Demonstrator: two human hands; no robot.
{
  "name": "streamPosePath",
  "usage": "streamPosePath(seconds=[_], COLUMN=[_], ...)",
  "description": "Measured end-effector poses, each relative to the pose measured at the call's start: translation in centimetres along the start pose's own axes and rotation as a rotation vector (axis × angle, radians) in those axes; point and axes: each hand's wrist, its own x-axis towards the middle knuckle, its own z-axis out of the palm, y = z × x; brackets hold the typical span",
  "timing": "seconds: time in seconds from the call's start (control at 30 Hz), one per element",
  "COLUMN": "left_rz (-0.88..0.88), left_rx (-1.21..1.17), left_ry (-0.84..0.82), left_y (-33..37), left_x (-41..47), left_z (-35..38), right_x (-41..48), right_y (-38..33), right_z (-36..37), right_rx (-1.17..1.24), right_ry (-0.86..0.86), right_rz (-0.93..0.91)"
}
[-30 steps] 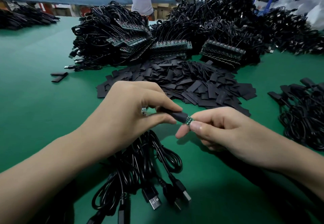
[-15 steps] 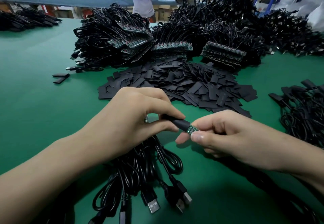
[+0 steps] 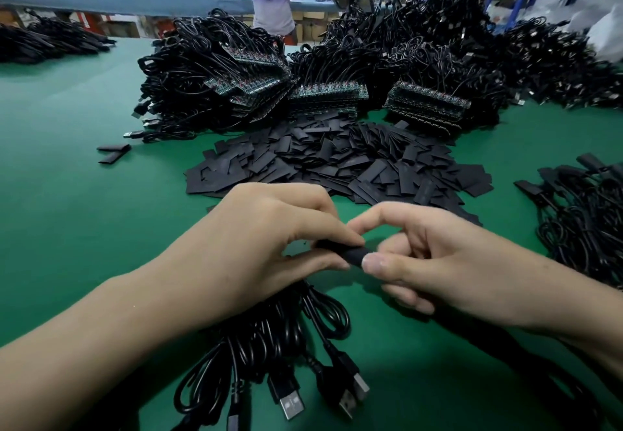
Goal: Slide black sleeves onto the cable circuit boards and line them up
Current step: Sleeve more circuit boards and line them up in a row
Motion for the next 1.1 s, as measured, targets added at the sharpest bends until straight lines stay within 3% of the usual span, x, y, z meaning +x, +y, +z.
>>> streamPosePath(seconds=[0.33,0.8,1.1], left_rz=[-0.220,-0.111,-0.075], left_rx=[-0.123,-0.079,-0.081], left_ry=[0.169,0.193,0.198], left_y=[-0.4,0.3,0.5], left_x=[-0.2,-0.2,0.0], left_z=[0.1,0.2,0.2], right_x=[-0.2,0.1,-0.1], right_y=[-0.6,-0.7,-1.2], right_z=[-0.1,1.1,1.6], right_rx=[0.046,0.061,0.195], right_ry=[0.258,0.318,0.288], right_rz=[-0.006,-0.056,-0.050])
